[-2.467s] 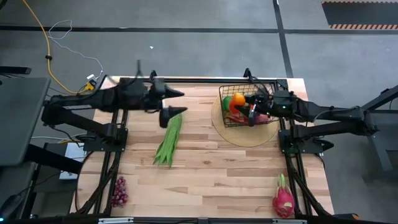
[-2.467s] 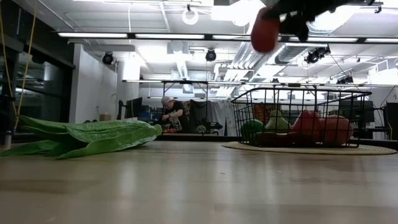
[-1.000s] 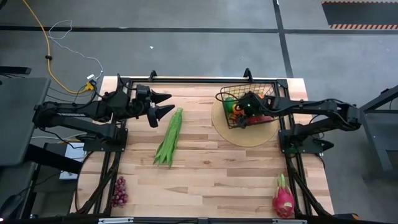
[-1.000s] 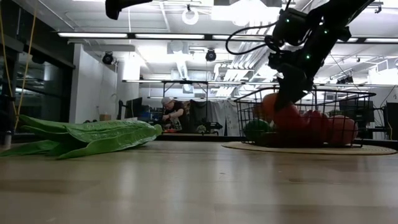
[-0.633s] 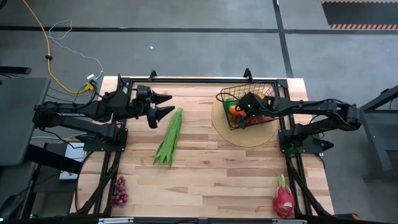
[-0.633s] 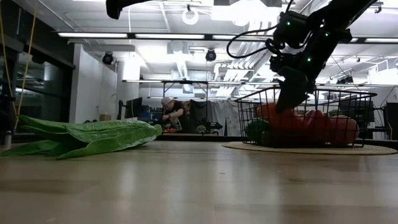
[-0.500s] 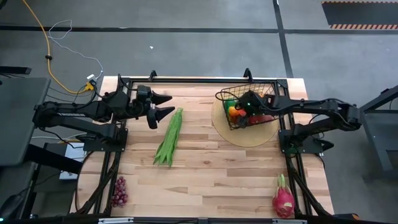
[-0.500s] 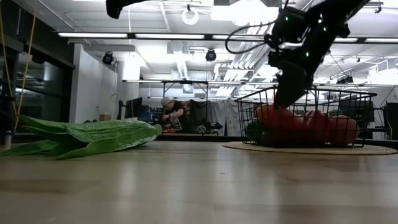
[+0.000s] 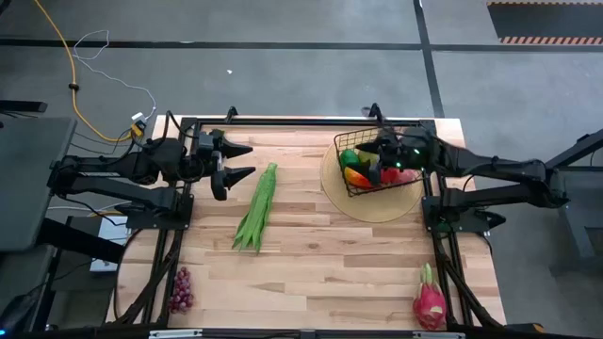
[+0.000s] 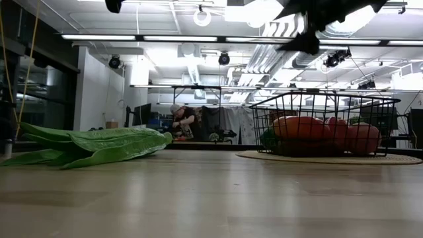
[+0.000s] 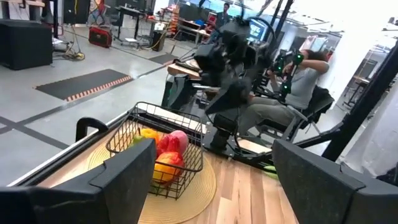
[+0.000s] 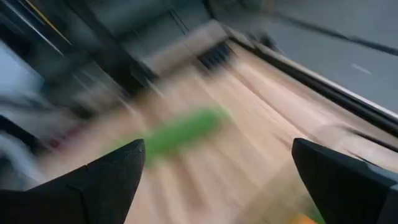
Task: Build produce basket
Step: Put the pink dragonfruit into the black wire basket
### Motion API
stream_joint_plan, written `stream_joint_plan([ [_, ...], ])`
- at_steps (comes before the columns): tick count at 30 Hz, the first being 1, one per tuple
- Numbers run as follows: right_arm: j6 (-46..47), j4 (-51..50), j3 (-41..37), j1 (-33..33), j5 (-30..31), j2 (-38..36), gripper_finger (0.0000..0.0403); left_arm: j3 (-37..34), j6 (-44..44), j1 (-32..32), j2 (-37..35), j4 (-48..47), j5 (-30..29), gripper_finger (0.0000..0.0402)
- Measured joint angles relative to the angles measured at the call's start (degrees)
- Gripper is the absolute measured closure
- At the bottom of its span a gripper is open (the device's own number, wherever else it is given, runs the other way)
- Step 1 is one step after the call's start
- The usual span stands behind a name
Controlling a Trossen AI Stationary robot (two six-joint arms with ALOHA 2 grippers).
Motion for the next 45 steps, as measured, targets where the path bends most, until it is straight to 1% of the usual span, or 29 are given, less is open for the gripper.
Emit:
stream_joint_plan([
  [4,6.17,24.14,-7.52,4.75,-0.92,-2.75,0.0008,0.0,0.0,-0.03,-0.87,-0.13,-0.27,0.0092],
  [6,7.46,32.58,-9.52,6.64,-1.14,-3.0,0.0008,0.0,0.0,-0.01,-0.8,-0.16,-0.52,0.0092],
  [8,7.23,36.99,-10.24,7.99,-1.14,-3.07,0.0008,0.0,0.0,0.03,-0.79,-0.17,-0.99,0.0092],
  [11,7.58,37.32,-9.82,9.0,-1.17,-3.11,0.0008,0.0,-0.1,0.03,-0.66,-0.15,-1.84,0.0092],
  [14,8.88,34.42,-8.62,9.0,-1.11,-3.1,0.0008,0.0,-0.74,0.03,-0.67,-0.13,-2.39,0.0092],
  [17,11.76,26.38,-6.11,8.82,-1.13,-3.1,0.0008,0.0,-1.03,0.05,-0.66,-0.15,-2.39,0.0092],
  [19,15.45,16.32,-2.92,8.96,-2.31,-3.06,0.0008,0.0,-1.09,0.05,-0.68,-0.13,-2.39,0.0092],
  [21,19.14,3.24,0.66,10.04,-4.67,-3.01,0.0008,0.0,-1.52,0.05,-0.68,-0.17,-2.39,0.0092],
  [23,22.63,-10.82,3.5,12.51,-6.85,-2.61,0.0008,0.0,-1.65,0.05,-0.68,-0.3,-2.39,0.0092],
  [25,28.54,-21.89,4.26,16.45,-8.24,-2.47,0.0008,0.0,-1.84,0.05,-0.68,-0.46,-2.31,0.0092],
  [28,43.17,-31.03,2.55,25.12,-10.3,-2.3,0.0008,0.0,-2.45,0.05,-0.68,-0.63,-2.19,0.0092],
  [29,48.8,-32.26,1.44,28.57,-11.13,-2.3,0.0008,0.0,-2.51,0.05,-0.68,-0.65,-2.19,0.0092],
  [33,70.58,-30.9,-2.21,43.0,-12.61,-0.68,0.0008,0.0,-2.56,0.05,-0.68,-0.83,-2.19,0.0092],
  [36,83.16,-29.07,-2.58,51.76,-15.23,3.04,0.0008,0.0,-1.75,0.05,-0.68,-0.83,-2.17,0.0092],
  [39,91.59,-26.57,-2.58,57.5,-21.46,7.77,0.0008,0.0,-1.12,0.05,-0.66,-0.83,-2.17,0.0092],
  [41,96.21,-25.8,-2.58,60.15,-24.33,10.71,0.0008,0.0,-0.96,0.05,-0.68,-0.83,-2.17,0.0092],
  [45,101.73,-25.07,-2.63,62.84,-26.68,16.37,0.0008,0.0,-0.01,0.05,-0.68,-0.85,-2.15,0.0092],
])
